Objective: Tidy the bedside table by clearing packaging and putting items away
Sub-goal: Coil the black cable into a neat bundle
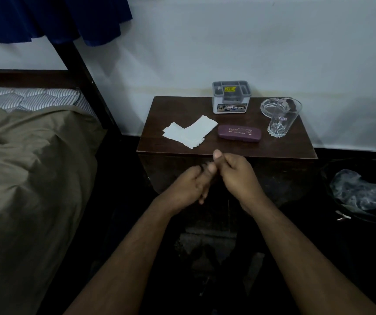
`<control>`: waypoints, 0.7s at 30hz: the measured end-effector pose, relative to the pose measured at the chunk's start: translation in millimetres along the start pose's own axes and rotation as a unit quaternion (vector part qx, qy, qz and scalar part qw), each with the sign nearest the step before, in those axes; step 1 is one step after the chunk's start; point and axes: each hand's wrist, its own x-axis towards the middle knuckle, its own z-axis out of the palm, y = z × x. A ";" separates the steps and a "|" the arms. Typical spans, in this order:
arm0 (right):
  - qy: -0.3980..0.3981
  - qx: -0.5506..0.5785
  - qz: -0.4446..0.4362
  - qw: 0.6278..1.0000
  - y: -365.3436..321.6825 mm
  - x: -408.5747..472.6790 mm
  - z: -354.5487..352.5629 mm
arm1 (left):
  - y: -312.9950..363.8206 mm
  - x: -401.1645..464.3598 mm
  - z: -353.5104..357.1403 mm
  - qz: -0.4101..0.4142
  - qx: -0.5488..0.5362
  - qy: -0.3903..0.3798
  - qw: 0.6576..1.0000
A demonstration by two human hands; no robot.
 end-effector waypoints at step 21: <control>-0.285 -0.299 -0.002 0.911 8.1 2.5 -5.0 | 12.4 -1.6 -36.4 -0.010 -0.436 -0.056 0.898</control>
